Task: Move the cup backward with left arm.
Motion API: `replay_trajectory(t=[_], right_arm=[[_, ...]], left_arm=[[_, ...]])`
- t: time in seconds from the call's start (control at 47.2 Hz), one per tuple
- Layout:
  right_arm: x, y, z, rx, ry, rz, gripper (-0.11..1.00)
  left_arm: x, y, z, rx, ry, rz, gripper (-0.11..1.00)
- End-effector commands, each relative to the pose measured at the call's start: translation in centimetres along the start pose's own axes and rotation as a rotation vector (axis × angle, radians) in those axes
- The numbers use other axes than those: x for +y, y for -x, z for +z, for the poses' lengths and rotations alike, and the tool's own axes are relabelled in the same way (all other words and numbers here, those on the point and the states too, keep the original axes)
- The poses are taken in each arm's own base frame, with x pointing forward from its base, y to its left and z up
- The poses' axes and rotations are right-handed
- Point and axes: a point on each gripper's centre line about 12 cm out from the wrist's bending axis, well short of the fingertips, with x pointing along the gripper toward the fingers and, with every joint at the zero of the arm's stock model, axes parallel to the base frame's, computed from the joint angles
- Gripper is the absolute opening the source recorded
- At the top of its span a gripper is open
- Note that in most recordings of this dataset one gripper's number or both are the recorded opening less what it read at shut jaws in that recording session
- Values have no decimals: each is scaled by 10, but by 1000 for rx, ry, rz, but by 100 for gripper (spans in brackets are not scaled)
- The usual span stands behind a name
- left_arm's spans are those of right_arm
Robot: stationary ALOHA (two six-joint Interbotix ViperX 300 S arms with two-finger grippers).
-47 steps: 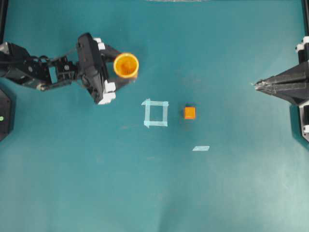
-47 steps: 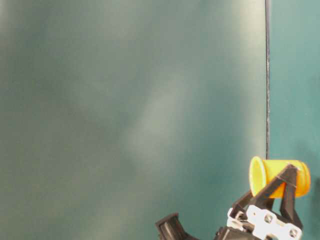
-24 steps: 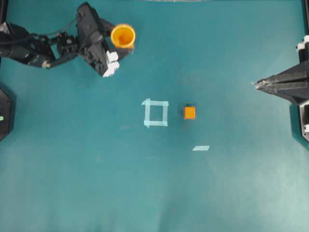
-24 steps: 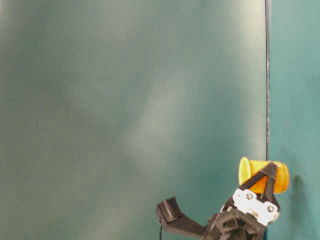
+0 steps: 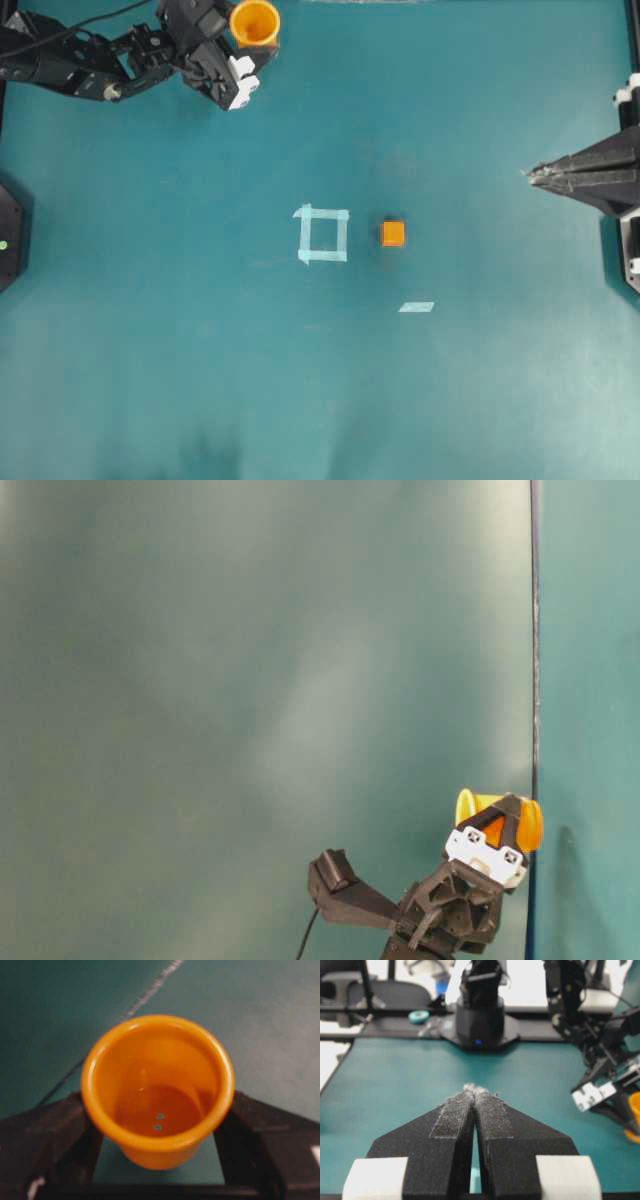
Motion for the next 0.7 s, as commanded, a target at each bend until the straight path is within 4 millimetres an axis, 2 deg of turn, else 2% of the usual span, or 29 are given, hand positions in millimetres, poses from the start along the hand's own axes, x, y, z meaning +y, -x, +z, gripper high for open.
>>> replay_trajectory(t=[0.0,0.679], right_arm=[[0,-2,12,-23,2,0,0],[0,-1,15,-29,8,1,0]], left_arm=[[5,-2,14,-38,14,11,62],[20,-6,9,-26,104,46,62]])
